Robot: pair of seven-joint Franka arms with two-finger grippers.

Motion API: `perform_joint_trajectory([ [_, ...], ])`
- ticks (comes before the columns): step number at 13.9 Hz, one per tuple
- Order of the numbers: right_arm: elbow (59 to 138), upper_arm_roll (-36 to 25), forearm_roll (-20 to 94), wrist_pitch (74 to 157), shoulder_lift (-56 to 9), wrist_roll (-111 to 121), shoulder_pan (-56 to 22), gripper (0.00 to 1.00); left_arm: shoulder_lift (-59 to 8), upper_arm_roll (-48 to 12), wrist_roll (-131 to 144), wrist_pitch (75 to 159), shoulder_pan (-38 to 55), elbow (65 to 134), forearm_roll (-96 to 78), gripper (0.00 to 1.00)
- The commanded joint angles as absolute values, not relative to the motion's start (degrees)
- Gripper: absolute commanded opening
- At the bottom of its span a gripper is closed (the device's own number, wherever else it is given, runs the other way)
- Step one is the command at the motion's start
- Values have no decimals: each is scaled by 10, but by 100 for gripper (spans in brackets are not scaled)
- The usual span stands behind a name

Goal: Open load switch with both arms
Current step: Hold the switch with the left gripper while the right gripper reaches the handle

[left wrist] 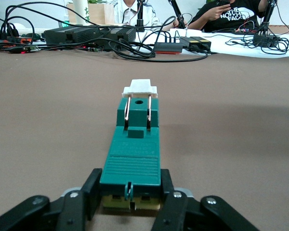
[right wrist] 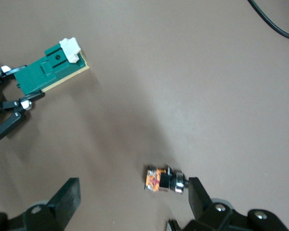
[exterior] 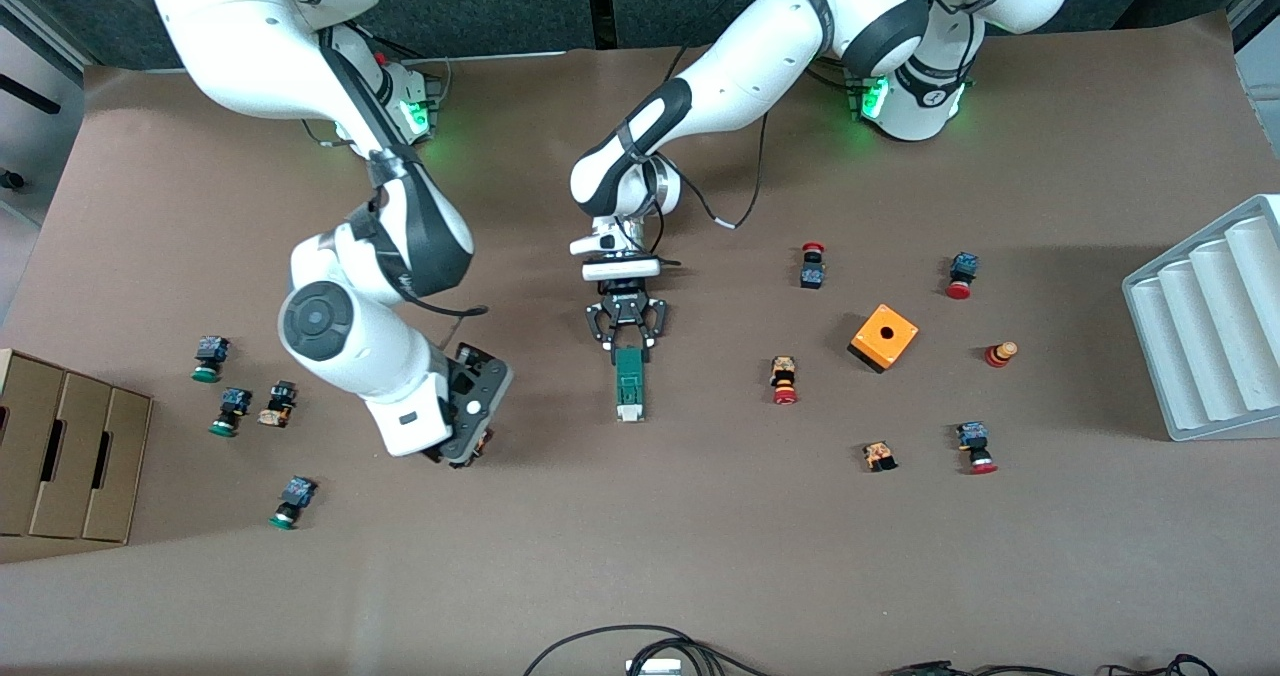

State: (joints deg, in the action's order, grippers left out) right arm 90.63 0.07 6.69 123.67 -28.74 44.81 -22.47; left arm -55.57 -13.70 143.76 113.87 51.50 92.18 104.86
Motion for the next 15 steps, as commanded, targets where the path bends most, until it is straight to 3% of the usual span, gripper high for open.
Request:
perform_joint_trajectory([
  [1, 884, -4, 60, 1268, -323, 501, -236, 100, -560, -132, 1434, 1138, 520, 922, 1053, 50],
  [7, 795, -4, 61, 1300, -418, 535, -296, 100, -560, -132, 1435, 1133, 520, 923, 1053, 48],
  [13, 789, -14, 61, 1354, -457, 533, -342, 99, -560, -132, 1434, 1133, 520, 923, 1053, 48],
  [15, 786, -46, 63, 1373, -470, 528, -376, 99, -560, -132, 1435, 1132, 520, 923, 1053, 48],
])
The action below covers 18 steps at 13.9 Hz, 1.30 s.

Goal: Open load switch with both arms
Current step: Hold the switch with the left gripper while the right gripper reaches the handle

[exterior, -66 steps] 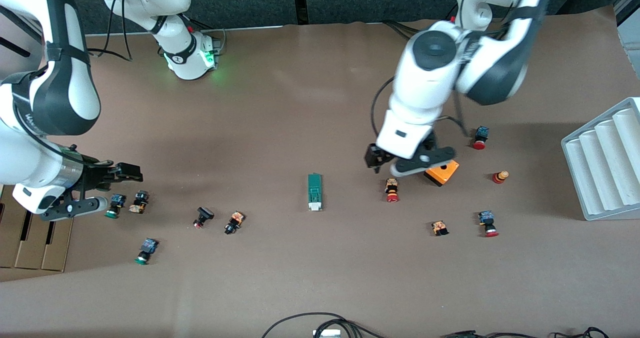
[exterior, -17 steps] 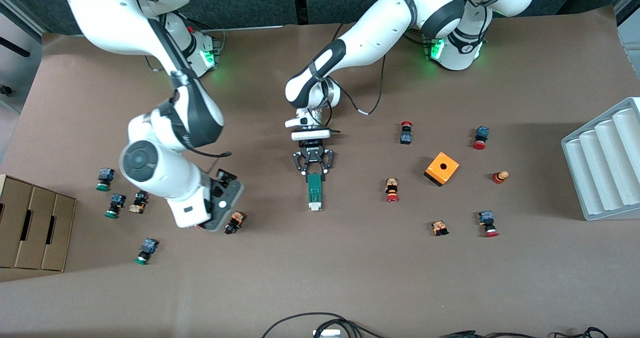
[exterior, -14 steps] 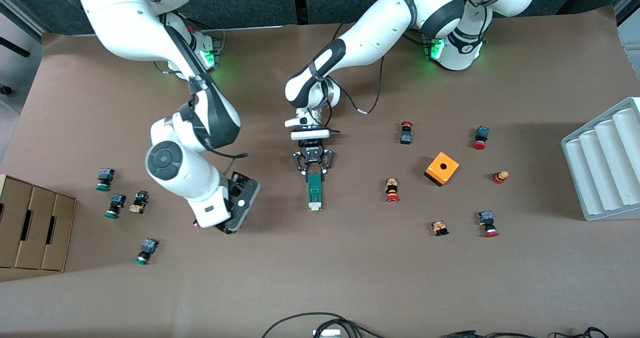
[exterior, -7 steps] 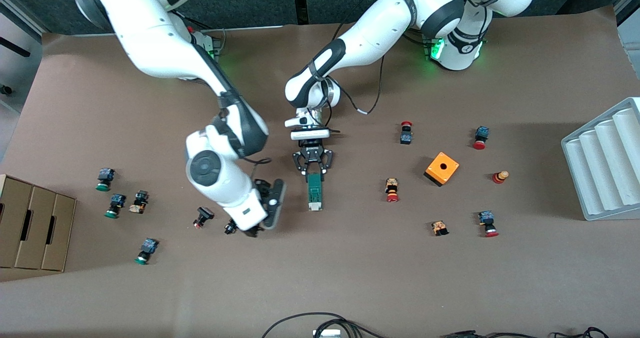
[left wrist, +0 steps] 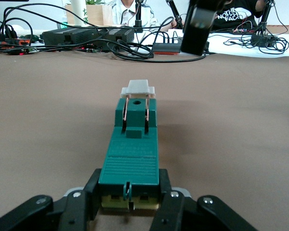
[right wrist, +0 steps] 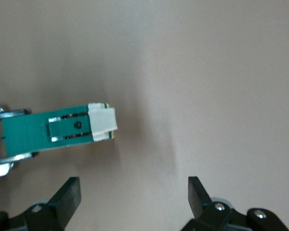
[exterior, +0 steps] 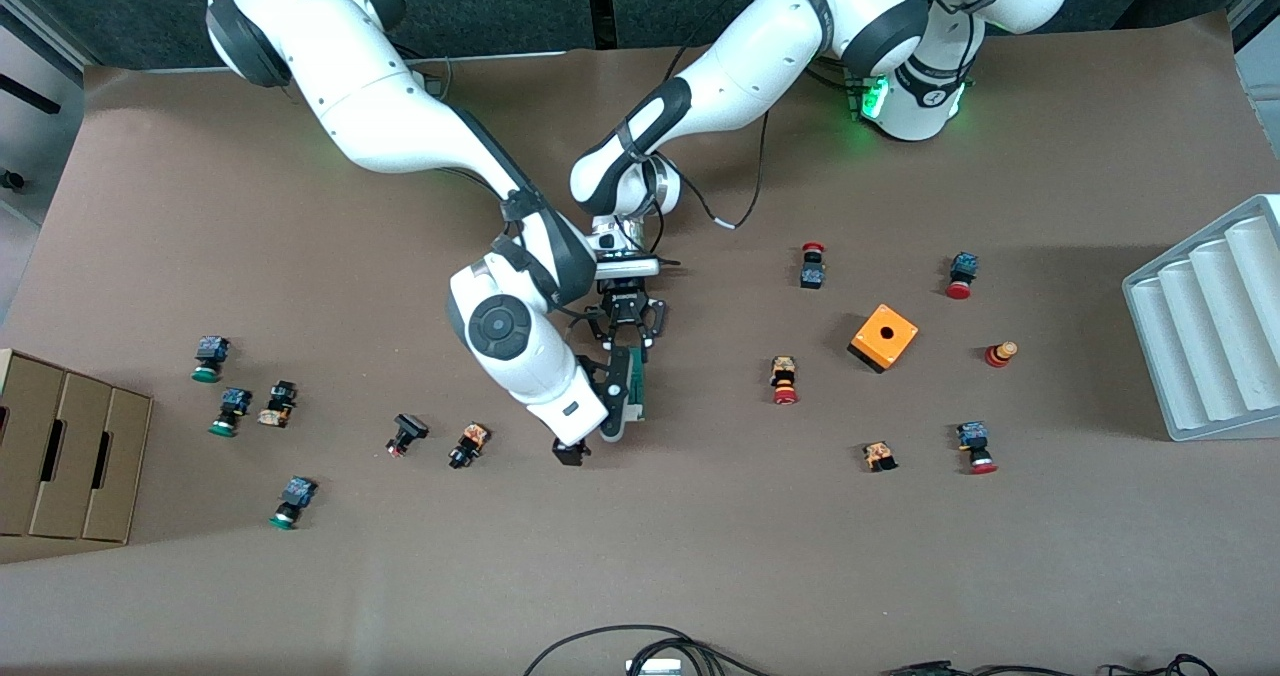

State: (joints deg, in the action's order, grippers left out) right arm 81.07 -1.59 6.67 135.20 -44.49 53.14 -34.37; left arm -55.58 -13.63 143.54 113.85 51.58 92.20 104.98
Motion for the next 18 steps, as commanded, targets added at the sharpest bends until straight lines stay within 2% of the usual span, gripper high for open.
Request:
perform_joint_trajectory([
  [1, 781, -61, 64, 1378, -478, 526, -395, 98, -560, -132, 1435, 1131, 520, 923, 1053, 48],
  [4, 776, -92, 65, 1379, -489, 505, -434, 97, -560, -132, 1434, 1130, 520, 922, 1053, 49],
  [12, 777, -91, 66, 1376, -497, 480, -447, 96, -560, -132, 1433, 1130, 519, 923, 1054, 49],
  [17, 777, -91, 67, 1376, -497, 480, -454, 90, -561, -132, 1433, 1130, 519, 922, 1054, 48],
  [18, 777, -91, 67, 1377, -497, 481, -454, 84, -562, -132, 1433, 1130, 519, 922, 1054, 48],
])
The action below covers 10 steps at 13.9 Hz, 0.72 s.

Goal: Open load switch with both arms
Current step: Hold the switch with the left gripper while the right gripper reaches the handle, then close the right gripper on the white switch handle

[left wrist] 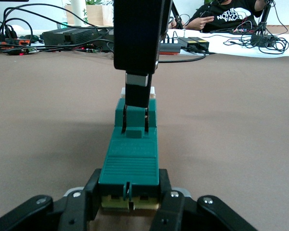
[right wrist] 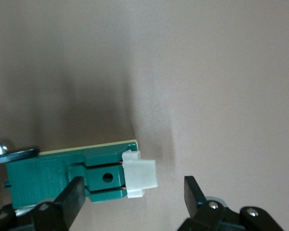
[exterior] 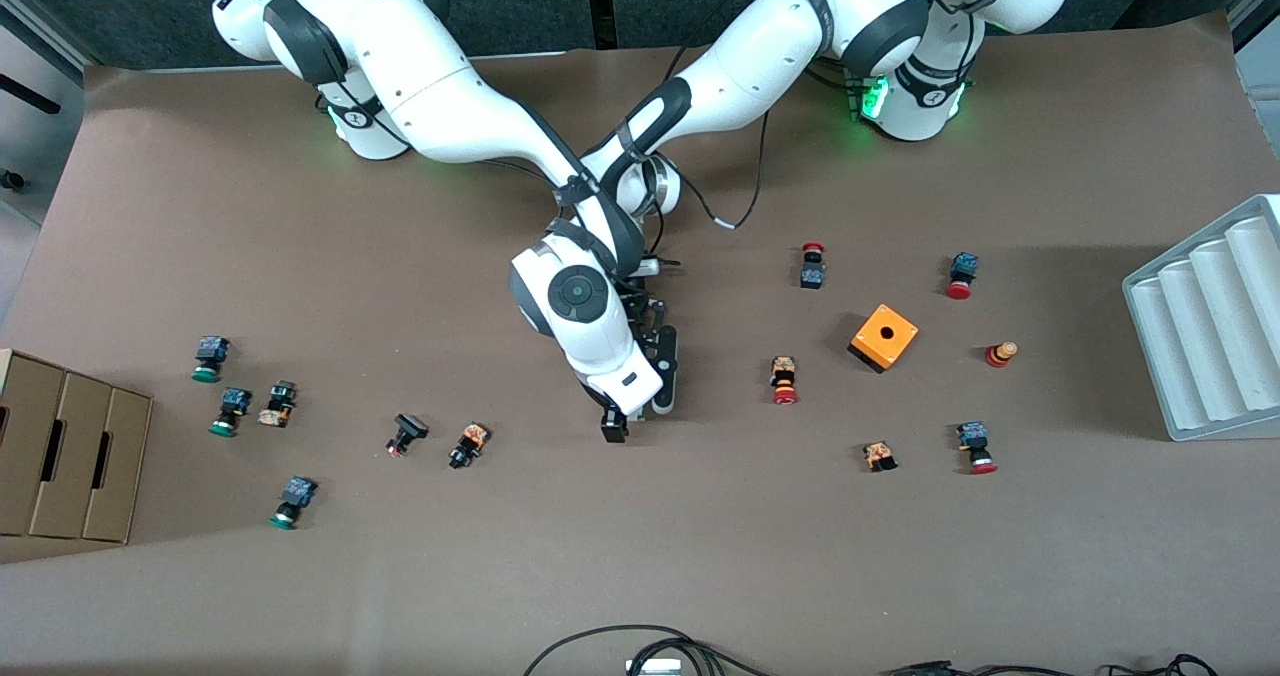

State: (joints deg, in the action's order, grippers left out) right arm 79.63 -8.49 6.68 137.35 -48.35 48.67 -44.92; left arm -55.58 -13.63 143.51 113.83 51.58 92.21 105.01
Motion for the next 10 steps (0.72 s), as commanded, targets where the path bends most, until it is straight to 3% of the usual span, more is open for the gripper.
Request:
perform_joint_trajectory([
  [1, 778, -91, 66, 1377, -497, 480, -454, 83, -562, -132, 1433, 1130, 519, 922, 1054, 48],
  [10, 778, -90, 66, 1381, -506, 479, -454, 75, -562, -131, 1433, 1130, 519, 922, 1061, 48],
])
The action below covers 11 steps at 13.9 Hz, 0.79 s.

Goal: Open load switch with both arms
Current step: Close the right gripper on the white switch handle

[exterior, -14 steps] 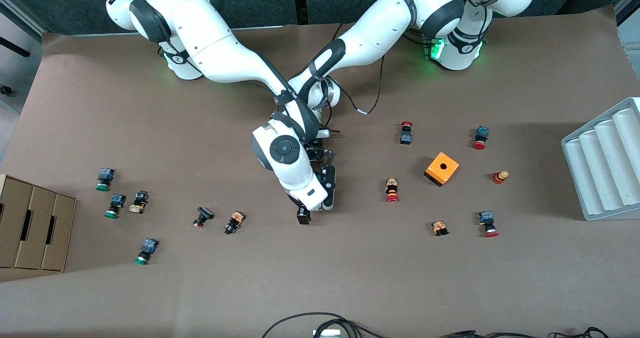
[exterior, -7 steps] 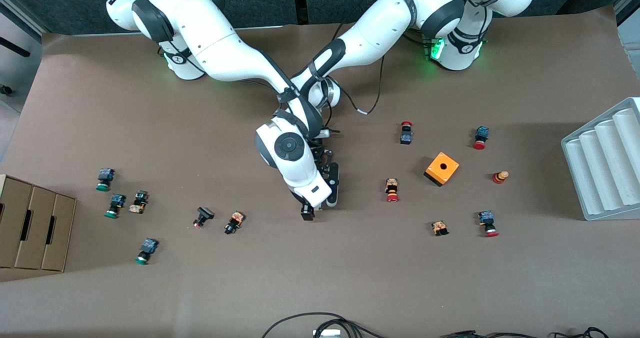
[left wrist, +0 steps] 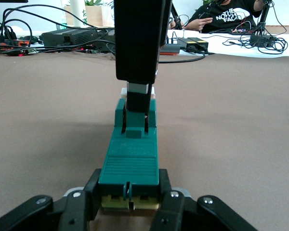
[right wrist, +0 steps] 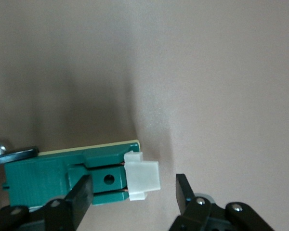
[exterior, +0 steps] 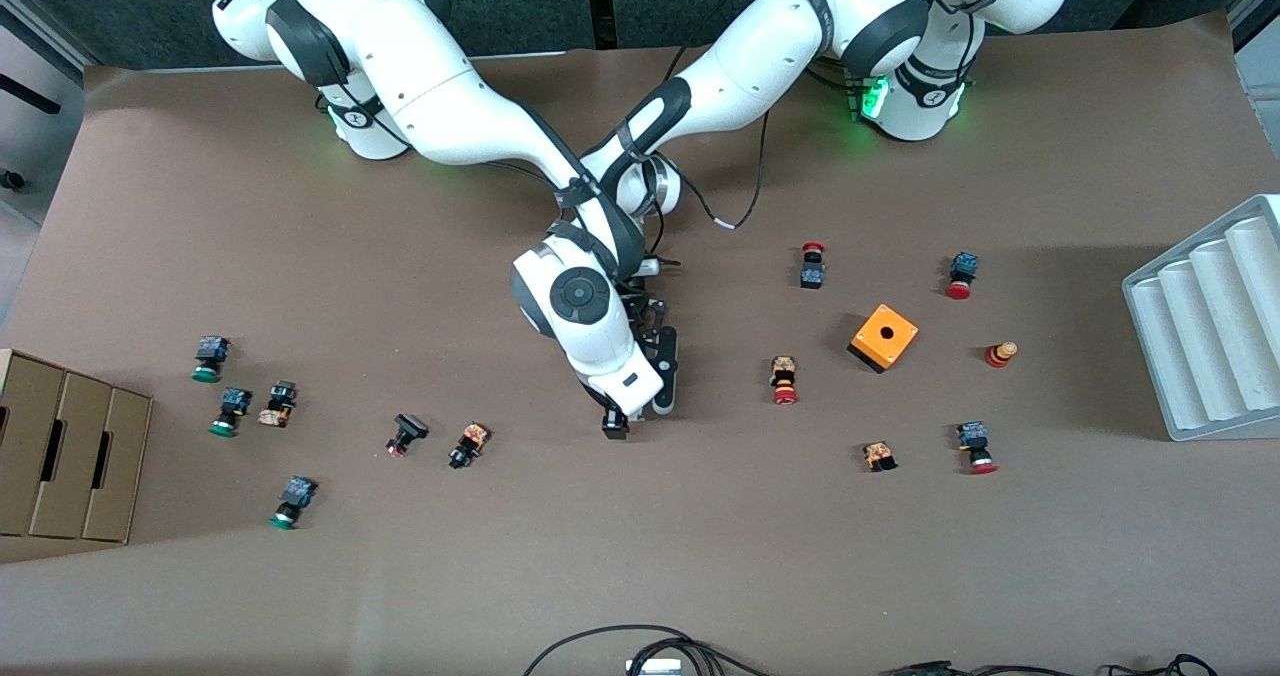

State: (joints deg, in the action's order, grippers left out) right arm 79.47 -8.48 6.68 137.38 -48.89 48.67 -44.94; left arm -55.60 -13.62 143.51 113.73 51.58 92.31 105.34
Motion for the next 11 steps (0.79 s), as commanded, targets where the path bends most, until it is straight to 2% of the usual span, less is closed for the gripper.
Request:
perform_joint_trajectory([
  [1, 777, -90, 66, 1382, -506, 478, -456, 75, -562, -131, 1433, 1130, 519, 922, 1061, 48],
  [8, 777, -90, 66, 1383, -505, 477, -462, 69, -562, -131, 1433, 1130, 519, 922, 1061, 48],
  [11, 777, -90, 66, 1383, -505, 476, -462, 61, -561, -131, 1433, 1130, 519, 923, 1061, 48],
])
